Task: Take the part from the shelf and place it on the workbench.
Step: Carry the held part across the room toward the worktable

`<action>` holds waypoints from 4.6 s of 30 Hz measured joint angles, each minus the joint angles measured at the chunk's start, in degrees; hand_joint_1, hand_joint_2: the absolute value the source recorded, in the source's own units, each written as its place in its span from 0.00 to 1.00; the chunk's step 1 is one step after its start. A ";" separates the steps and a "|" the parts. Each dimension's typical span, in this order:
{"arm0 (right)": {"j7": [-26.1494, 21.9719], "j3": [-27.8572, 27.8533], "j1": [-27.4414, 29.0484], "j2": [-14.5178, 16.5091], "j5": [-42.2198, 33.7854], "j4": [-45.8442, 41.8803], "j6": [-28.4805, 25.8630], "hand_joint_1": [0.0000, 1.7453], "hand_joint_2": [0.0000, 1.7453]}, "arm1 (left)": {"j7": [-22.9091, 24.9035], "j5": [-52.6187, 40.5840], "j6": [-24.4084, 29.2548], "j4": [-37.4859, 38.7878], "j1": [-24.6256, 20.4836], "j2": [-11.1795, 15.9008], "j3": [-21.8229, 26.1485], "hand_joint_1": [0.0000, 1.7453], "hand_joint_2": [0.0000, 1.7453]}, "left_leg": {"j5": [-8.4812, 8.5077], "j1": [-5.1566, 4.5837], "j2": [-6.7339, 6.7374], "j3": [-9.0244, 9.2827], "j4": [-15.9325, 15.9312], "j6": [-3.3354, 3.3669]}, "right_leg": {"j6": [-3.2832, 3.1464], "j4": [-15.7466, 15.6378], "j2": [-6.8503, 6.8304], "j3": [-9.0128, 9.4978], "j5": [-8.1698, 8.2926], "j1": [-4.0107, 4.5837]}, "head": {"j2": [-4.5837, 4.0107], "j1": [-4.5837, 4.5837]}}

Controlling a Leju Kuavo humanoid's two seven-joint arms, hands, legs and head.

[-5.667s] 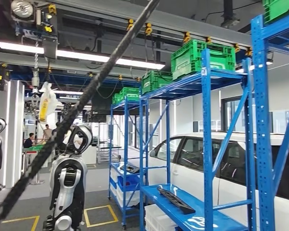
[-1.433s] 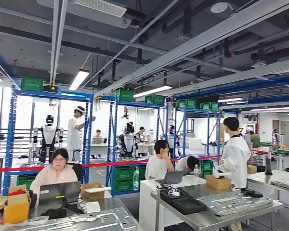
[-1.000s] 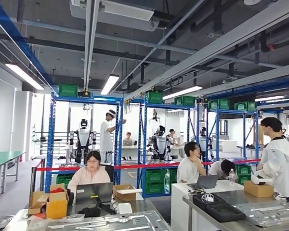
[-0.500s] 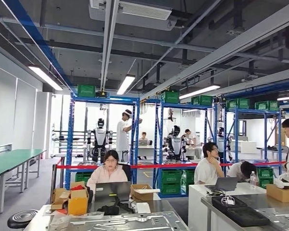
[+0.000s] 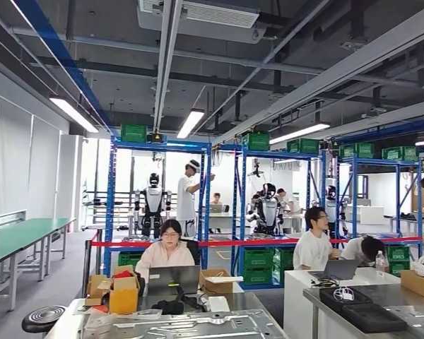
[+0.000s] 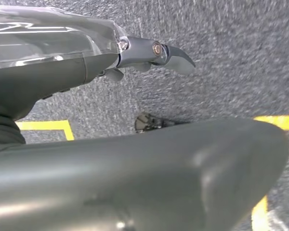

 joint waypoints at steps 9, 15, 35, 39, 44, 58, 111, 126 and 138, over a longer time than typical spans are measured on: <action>-0.01 0.00 0.28 0.37 0.05 0.17 -0.08 1.00 1.00 | 0.00 -0.20 -0.16 0.00 0.31 0.24 0.35 0.00 0.00 | -6.27 1.04 0.37 -5.69 13.71 -2.37 | -0.22 -1.62 -0.78 0.71 0.91 -1.08 | 0.00 -0.01; -0.03 -0.01 0.24 0.44 0.04 0.18 -0.23 1.00 1.00 | -0.27 -0.20 -0.29 0.02 0.06 0.20 0.39 0.00 0.00 | -1.33 1.51 0.69 0.43 0.82 -2.10 | 1.96 0.52 -0.65 -0.13 -0.26 -1.35 | 0.00 -0.08; -0.26 -0.17 0.16 0.51 0.07 -0.22 -0.36 1.00 1.00 | -0.90 -0.98 -0.45 0.02 -0.07 0.28 0.91 0.00 0.00 | -3.96 0.33 0.39 -0.85 4.02 -0.84 | -0.37 -1.08 -0.38 -0.45 1.12 -0.67 | 0.01 -0.13; -0.62 -0.17 0.25 0.54 -0.35 -0.15 -0.02 1.00 1.00 | -0.98 -1.33 -0.49 0.02 0.12 0.44 0.95 0.00 0.00 | -7.21 0.73 0.44 -6.75 14.78 -1.79 | -0.40 -1.08 -0.45 -0.06 0.76 -0.86 | 0.00 -0.13; -1.02 -0.37 0.18 0.55 -2.23 -0.10 0.86 1.00 1.00 | -1.09 -1.54 -0.62 0.02 0.03 0.46 0.99 0.00 0.00 | -0.32 1.61 -0.78 -1.22 1.94 -2.62 | 1.24 0.21 0.28 0.30 -0.74 -1.30 | 0.00 -0.09; -0.44 -0.90 -0.28 0.46 -2.08 0.62 1.08 1.00 1.00 | -1.39 -1.65 -0.85 0.03 -0.01 0.39 1.21 0.00 0.00 | -2.52 0.37 0.76 1.69 0.73 0.50 | 1.02 5.86 0.09 -4.62 0.53 -0.74 | 0.00 -0.20; -0.05 -3.48 -2.91 -0.04 -2.35 -0.58 0.45 1.00 1.00 | -2.95 -3.63 0.02 0.04 -0.62 0.73 1.28 0.00 0.00 | 0.00 0.75 0.68 -1.50 0.78 -0.35 | 1.56 -0.25 0.18 2.64 -3.26 -0.69 | 0.00 0.30; -1.25 -5.96 -2.45 -1.50 -1.87 -2.93 2.23 1.00 1.00 | -2.73 -3.69 0.03 0.04 -1.76 0.85 1.18 0.00 0.00 | -3.80 1.05 0.83 2.57 0.00 -1.40 | 1.13 0.59 0.05 -3.13 1.28 -0.99 | 0.02 0.26; -0.51 -4.32 -0.99 -0.17 -3.50 -4.21 2.41 1.00 1.00 | -2.57 -3.53 0.05 0.02 -0.55 1.72 1.32 0.00 0.00 | 0.49 0.83 0.89 -2.13 1.91 -1.52 | 0.73 -0.18 0.15 2.74 -3.14 -0.85 | 0.00 0.27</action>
